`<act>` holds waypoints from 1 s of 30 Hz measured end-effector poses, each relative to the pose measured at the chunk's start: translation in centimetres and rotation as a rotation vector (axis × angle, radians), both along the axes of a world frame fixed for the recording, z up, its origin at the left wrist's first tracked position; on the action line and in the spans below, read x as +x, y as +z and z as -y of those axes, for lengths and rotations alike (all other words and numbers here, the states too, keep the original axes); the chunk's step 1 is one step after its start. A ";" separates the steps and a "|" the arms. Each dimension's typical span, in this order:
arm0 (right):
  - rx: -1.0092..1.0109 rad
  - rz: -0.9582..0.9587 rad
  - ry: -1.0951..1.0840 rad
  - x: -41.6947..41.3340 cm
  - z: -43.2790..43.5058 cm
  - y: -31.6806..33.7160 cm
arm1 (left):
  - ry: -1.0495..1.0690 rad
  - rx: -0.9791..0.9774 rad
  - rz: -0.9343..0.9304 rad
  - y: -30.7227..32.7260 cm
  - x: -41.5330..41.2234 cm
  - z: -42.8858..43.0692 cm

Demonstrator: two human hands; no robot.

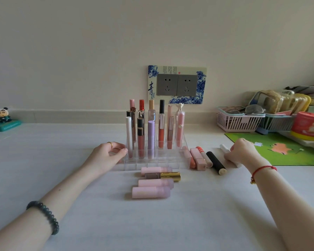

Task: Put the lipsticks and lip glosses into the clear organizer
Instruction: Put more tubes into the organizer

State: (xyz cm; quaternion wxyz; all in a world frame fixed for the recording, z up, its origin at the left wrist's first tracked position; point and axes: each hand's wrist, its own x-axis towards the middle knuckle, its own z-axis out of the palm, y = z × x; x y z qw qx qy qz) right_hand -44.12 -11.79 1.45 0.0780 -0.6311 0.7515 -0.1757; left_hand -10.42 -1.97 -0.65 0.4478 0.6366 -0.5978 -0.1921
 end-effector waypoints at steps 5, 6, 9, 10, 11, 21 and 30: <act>-0.152 0.118 -0.025 0.2 -0.7 1.2 | -0.003 0.002 0.002 0.1 -0.1 -0.1; -0.246 0.160 -0.012 0.3 -0.9 1.8 | -0.006 0.002 0.008 0.1 -0.1 -0.1; -0.584 0.243 0.069 1.0 -2.1 3.8 | -0.002 -0.001 0.040 0.1 -0.1 -0.2; -0.681 0.297 0.094 1.3 -2.6 4.4 | -0.002 -0.002 0.043 0.1 -0.1 -0.2; -0.749 0.381 0.120 1.7 -3.0 4.9 | -0.003 -0.002 0.042 0.1 0.0 -0.1; -0.385 1.229 0.511 7.6 -6.0 5.3 | 0.012 0.017 0.009 -0.1 -0.1 0.2; -0.548 0.756 0.603 11.3 -5.4 3.1 | 0.022 0.021 0.006 -0.2 0.0 0.1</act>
